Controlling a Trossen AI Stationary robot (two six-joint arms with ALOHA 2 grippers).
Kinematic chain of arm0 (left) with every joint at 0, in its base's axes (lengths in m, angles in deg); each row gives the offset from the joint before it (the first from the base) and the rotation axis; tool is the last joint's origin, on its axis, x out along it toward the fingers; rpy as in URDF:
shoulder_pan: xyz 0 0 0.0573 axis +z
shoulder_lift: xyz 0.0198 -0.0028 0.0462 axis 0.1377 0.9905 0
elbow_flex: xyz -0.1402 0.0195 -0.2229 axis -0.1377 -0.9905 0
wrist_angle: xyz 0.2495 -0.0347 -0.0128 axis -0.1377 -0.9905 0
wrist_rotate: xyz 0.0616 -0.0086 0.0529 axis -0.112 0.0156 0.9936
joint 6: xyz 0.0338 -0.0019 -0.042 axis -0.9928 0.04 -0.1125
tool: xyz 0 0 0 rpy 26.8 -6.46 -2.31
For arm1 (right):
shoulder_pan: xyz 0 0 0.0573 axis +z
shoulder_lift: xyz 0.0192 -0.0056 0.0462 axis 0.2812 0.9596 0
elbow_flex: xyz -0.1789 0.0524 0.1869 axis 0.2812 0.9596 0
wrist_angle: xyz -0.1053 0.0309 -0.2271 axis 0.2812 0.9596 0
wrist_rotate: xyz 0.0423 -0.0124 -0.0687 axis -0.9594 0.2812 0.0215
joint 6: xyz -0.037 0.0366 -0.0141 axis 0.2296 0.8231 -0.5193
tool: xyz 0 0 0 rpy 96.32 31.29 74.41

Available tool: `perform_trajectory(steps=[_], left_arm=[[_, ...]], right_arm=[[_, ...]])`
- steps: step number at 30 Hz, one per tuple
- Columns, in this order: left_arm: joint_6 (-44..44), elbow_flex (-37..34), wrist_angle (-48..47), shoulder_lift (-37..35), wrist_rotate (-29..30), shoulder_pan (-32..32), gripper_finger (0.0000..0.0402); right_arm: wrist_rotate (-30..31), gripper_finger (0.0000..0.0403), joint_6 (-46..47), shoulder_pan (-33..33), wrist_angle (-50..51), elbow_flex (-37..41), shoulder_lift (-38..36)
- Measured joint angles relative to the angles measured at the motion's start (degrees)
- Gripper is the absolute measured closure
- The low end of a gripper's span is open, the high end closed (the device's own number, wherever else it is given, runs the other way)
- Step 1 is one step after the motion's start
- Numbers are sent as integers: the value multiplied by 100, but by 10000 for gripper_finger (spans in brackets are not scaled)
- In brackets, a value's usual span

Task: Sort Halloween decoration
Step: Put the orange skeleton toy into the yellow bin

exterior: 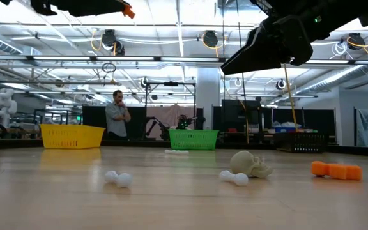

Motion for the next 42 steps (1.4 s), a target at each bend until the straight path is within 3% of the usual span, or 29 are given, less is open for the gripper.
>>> perform_trajectory(steps=[3, 8, 13, 17, 22, 26, 35, 42], left_arm=[[585, 0, 147, 0, 627, 2, 347], [1411, 0, 456, 0, 2251, 4, 347], [1661, 83, 238, 0, 2790, 50, 347], [2151, 537, -706, 0, 2797, 183, 358], [2855, 1262, -2555, -2, 2271, 534, 382], [3001, 1679, -3463, -2, 1960, 849, 384], [3016, 2105, -4594, -4, 1617, 1617, 380], [3240, 2124, -5191, 31, 1557, 2712, 380]], right_arm=[[0, 232, 0, 0, 2, 1, 0], [0, 232, 0, 0, 1, 2, 0], [0, 232, 0, 0, 2, 2, 0], [0, 232, 0, 0, 4, 1, 0], [0, 232, 0, 0, 4, 0, 0], [0, 232, -2, 0, 7, 0, 0], [0, 232, -2, 0, 9, 1, 0], [0, 232, -2, 0, 7, 0, 0]])
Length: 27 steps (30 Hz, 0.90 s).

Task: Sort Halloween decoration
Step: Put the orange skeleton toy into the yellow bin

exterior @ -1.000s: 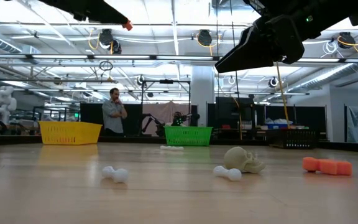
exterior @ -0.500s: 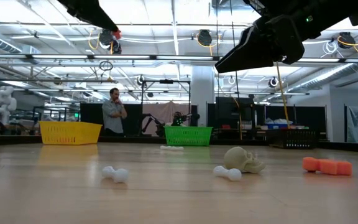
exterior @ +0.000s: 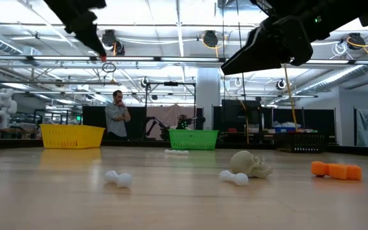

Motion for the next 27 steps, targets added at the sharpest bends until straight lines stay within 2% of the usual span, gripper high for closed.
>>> perform_trajectory(steps=[7, 12, 14, 19, 27], left_arm=[[226, -4, -480, 300, -787, 1254, 379], [206, -48, -571, 688, -1971, 2021, 379], [204, -50, -677, 882, -2255, 2237, 379], [176, -57, -890, 1399, -2466, 2642, 379], [-62, -57, -1004, 2105, -2477, 2981, 379]], right_arm=[[0, 232, 0, 2, 1, 1, 0], [0, 232, 0, 1, 13, 0, 0], [0, 232, 0, 0, 16, 2, 0], [0, 232, 0, 0, 27, 0, 0], [0, 232, 0, 1, 41, 0, 0]])
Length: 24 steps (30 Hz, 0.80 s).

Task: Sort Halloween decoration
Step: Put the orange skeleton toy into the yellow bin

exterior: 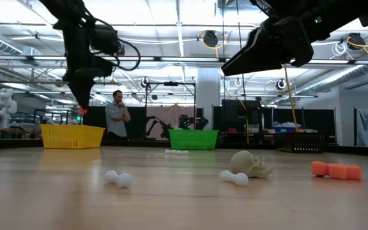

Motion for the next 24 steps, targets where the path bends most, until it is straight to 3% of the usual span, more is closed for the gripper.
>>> perform_trajectory(steps=[17, 24], left_arm=[[-22, -9, 180, 795, 39, 101, 379], [-23, -545, 549, 839, 46, 101, 379]], right_arm=[[0, 232, 1, -1, 4, 1, 0], [0, 232, 0, 1, 9, 2, 0]])
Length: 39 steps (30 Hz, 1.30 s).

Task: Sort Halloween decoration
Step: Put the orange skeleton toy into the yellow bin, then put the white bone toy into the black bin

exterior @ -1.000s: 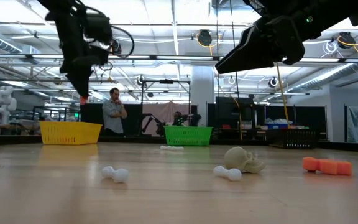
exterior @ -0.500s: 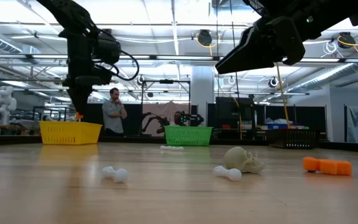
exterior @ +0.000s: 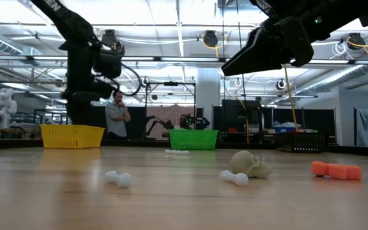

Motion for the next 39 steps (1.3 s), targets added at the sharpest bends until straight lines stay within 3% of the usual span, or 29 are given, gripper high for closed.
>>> perform_trajectory(steps=[5, 9, 21, 28, 39], left_arm=[[-18, -334, 131, 0, 48, 0, 379], [1, -445, 493, 0, 485, 0, 372], [146, -458, 846, 0, 646, 0, 277], [205, -420, 731, -50, 764, 0, 245], [751, 97, 157, -1108, 759, -224, 242]], right_arm=[[0, 232, 1, -2, 0, 0, 0], [0, 232, 2, -2, 0, -2, 0], [0, 232, 2, 0, 27, 0, 0], [0, 232, 2, -1, 39, -2, 1], [0, 232, 3, -2, 40, -1, 1]])
